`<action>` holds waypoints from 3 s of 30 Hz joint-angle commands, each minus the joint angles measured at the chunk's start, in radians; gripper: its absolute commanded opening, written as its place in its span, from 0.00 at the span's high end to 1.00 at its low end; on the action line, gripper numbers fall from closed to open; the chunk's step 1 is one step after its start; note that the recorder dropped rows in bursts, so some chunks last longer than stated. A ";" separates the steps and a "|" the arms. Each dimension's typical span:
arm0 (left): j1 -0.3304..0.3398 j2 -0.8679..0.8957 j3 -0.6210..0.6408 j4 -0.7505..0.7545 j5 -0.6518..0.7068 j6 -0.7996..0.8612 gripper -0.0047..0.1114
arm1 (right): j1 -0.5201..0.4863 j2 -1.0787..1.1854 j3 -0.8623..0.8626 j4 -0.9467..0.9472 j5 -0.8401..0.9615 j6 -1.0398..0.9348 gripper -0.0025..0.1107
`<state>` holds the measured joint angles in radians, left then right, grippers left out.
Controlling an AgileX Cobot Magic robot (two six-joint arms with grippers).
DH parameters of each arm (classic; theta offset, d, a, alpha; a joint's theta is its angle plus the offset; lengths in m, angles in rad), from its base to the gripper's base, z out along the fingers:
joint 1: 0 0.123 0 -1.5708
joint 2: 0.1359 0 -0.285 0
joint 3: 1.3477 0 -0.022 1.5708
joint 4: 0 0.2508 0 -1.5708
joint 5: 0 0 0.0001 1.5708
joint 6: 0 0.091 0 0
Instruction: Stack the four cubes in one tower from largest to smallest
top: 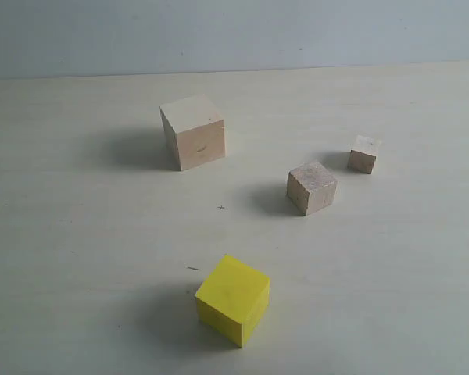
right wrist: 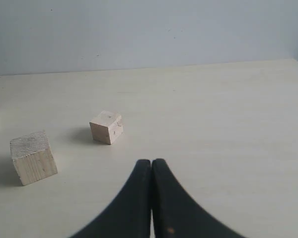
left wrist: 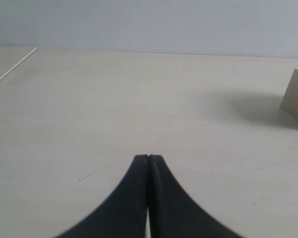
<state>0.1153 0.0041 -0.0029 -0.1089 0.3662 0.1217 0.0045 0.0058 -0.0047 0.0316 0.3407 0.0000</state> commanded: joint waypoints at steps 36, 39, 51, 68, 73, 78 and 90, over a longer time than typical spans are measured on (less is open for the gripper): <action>-0.026 0.197 -0.305 0.538 -0.548 -0.586 0.96 | 0.003 -0.006 0.005 -0.004 -0.005 0.000 0.98; -0.090 0.279 -0.365 0.662 -0.548 -0.669 0.96 | 0.003 -0.006 0.005 -0.004 -0.005 0.000 0.98; -0.397 0.804 -0.472 0.739 -0.465 -0.727 0.96 | 0.003 -0.006 0.005 -0.006 -0.005 0.000 0.98; -0.415 0.987 -0.472 0.735 -0.652 -0.937 0.96 | 0.003 -0.006 0.005 -0.009 -0.026 0.000 0.98; -0.415 0.987 -0.472 0.735 -0.655 -0.949 0.96 | 0.003 -0.006 0.005 0.040 -0.190 0.000 0.98; -0.415 0.987 -0.472 0.746 -0.657 -0.952 0.96 | 0.003 -0.006 0.005 0.038 -0.216 -0.035 0.98; -0.415 0.987 -0.472 0.780 -0.665 -0.952 0.96 | 0.003 -0.006 0.005 0.246 -0.505 0.173 0.98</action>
<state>-0.2945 0.9897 -0.4677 0.6691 -0.2819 -0.8226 0.0045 0.0058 -0.0047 0.1782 -0.0805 0.1037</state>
